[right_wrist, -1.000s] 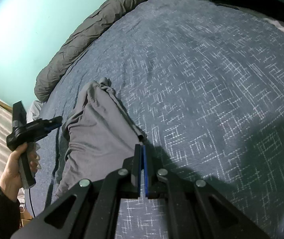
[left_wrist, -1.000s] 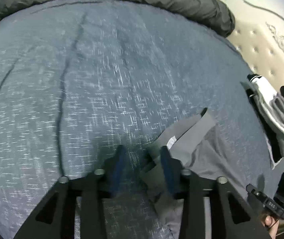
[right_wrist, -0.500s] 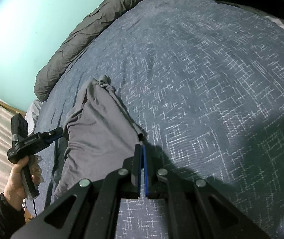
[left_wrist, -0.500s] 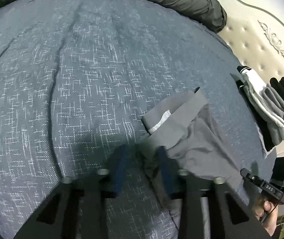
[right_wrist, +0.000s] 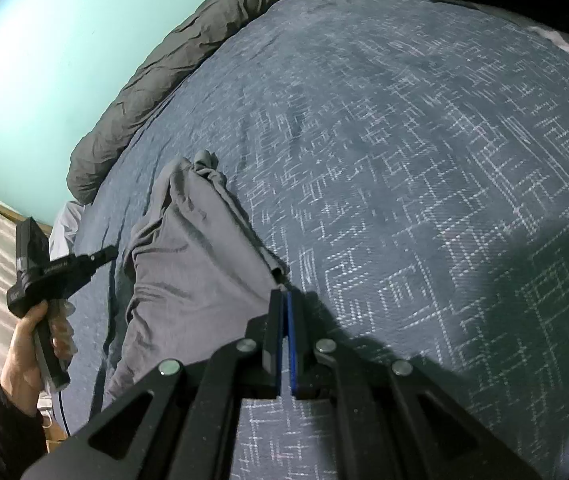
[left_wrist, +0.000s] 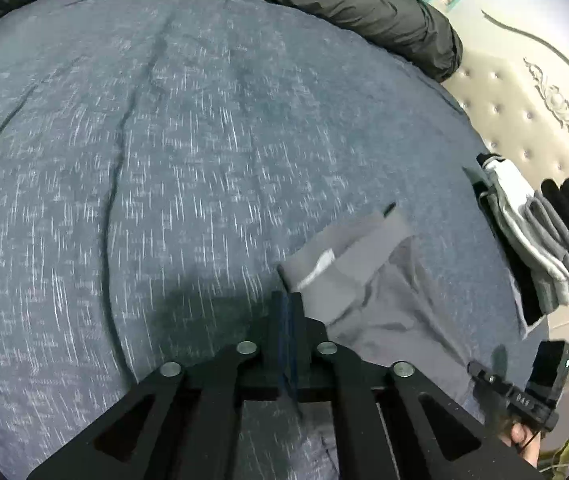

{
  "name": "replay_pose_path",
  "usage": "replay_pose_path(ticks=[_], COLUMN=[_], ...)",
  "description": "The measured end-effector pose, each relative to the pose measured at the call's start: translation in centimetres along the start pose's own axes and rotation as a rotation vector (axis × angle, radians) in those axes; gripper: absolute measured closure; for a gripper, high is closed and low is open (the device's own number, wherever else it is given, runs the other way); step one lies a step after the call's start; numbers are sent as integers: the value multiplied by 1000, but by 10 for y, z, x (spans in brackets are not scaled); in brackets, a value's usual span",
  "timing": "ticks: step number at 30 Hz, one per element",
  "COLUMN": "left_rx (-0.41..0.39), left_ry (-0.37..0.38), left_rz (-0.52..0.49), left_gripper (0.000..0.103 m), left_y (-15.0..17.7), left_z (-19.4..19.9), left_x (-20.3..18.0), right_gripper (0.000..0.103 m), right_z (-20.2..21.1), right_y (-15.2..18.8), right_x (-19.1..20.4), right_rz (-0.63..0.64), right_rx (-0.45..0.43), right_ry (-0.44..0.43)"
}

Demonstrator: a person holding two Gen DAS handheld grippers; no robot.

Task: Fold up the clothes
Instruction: 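Open both grippers and release the folded grey briefs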

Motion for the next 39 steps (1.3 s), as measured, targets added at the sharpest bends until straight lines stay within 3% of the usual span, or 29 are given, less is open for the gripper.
replay_pose_path(ticks=[1, 2, 6, 7, 8, 12, 23, 31, 34, 36, 37, 38, 39], left_rx=[3, 1, 6, 8, 12, 10, -75, 14, -4, -23, -33, -42, -48], left_ry=[0, 0, 13, 16, 18, 14, 1, -21, 9, 19, 21, 23, 26], left_rz=[1, 3, 34, 39, 38, 14, 16, 120, 133, 137, 139, 139, 136], left_gripper=[62, 55, 56, 63, 78, 98, 99, 98, 93, 82, 67, 61, 61], left_y=[2, 4, 4, 4, 3, 3, -30, -43, -37, -33, -32, -30, -27], left_z=[-1, -2, -10, -12, -14, -15, 10, -17, -16, -13, -11, -9, -7], left_x=[1, 2, 5, 6, 6, 3, -1, 25, 29, 31, 32, 33, 34], right_gripper=[101, 101, 101, 101, 101, 101, 101, 101, 101, 101, 101, 101, 101], right_z=[0, 0, 0, 0, -1, -2, -2, 0, 0, 0, -1, -1, -2], right_y=[0, 1, 1, 1, 1, 0, 0, 0, -1, -1, -2, -2, -2], right_x=[0, 1, 2, 2, 2, 1, 1, -2, -3, -3, -3, -4, -4], right_rz=[0, 1, 3, 2, 0, 0, 2, 2, 1, 4, 5, 2, -2], right_rx=[0, 1, 0, 0, 1, 2, -1, -4, 1, 10, 14, 16, 19], right_ry=[0, 0, 1, 1, 1, 4, 12, 13, 7, 2, -1, 1, 2])
Point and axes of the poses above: each gripper's, at about its wrist camera, not at the fingertips, and z roughly against the way its jaws point, x to its left, y to its underside, the point moved 4 cm from there along -z, roughly the way its jaws point, and after that the axes turned 14 degrees about x, right-handed, at the moved point
